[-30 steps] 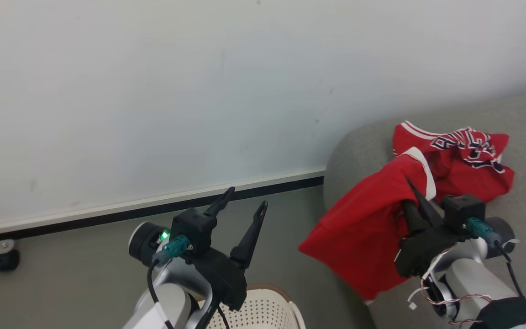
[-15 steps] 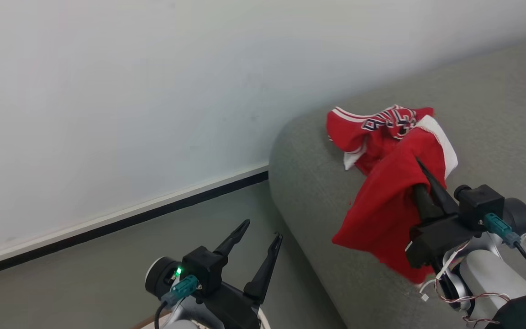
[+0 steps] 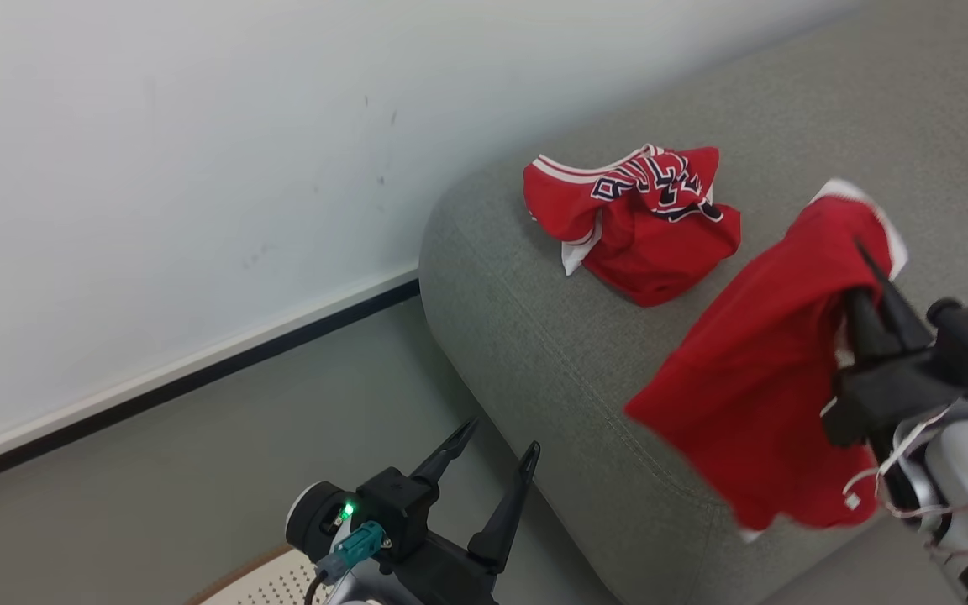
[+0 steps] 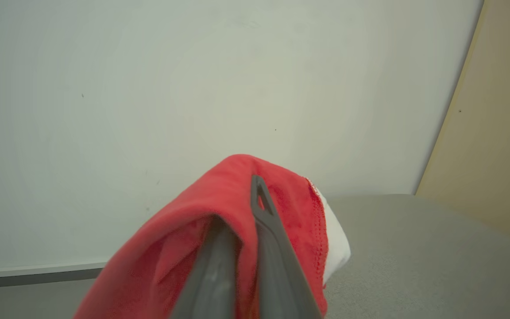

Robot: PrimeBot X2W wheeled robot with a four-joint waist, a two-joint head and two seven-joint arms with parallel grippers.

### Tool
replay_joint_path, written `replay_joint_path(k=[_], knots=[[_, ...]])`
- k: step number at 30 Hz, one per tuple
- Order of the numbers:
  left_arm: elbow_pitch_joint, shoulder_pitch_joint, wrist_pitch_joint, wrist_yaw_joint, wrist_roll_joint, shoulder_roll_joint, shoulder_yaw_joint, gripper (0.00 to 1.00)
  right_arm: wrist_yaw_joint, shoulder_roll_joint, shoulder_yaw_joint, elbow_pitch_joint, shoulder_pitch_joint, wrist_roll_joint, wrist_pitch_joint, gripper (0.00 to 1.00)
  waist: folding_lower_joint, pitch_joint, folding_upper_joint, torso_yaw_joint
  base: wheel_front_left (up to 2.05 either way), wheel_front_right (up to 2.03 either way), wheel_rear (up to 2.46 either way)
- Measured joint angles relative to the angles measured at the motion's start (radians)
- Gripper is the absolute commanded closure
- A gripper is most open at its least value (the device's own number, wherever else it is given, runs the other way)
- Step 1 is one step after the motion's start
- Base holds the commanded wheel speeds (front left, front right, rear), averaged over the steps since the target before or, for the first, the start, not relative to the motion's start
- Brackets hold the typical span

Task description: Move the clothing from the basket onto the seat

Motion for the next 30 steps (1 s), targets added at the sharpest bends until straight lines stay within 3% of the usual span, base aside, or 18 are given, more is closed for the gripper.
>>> replay_joint_path(k=[8,17,23,30], knots=[[-0.016,-0.016,0.008,0.009,0.032,0.003,-0.006,0.00,0.027,-0.035,-0.043,0.038,-0.156,0.001,0.000,1.00,0.0000,0.058,0.0000,0.011,0.00,0.00,0.00],[-0.062,-0.070,0.030,0.018,0.055,0.037,0.001,0.00,0.062,-0.087,-0.090,0.181,-0.407,0.001,0.035,1.00,0.0001,0.145,0.0000,0.058,0.00,0.00,0.00],[-0.095,-0.114,0.047,0.021,0.075,0.054,0.007,0.00,0.071,-0.132,-0.139,0.288,-0.547,0.003,0.045,1.00,0.0002,0.210,0.0000,0.099,0.00,0.00,0.00],[-0.132,-0.162,0.065,0.019,0.099,0.053,0.001,0.00,0.069,-0.191,-0.168,0.376,-0.604,0.002,0.054,1.00,0.0002,0.281,0.0001,0.156,0.00,0.00,0.00]])
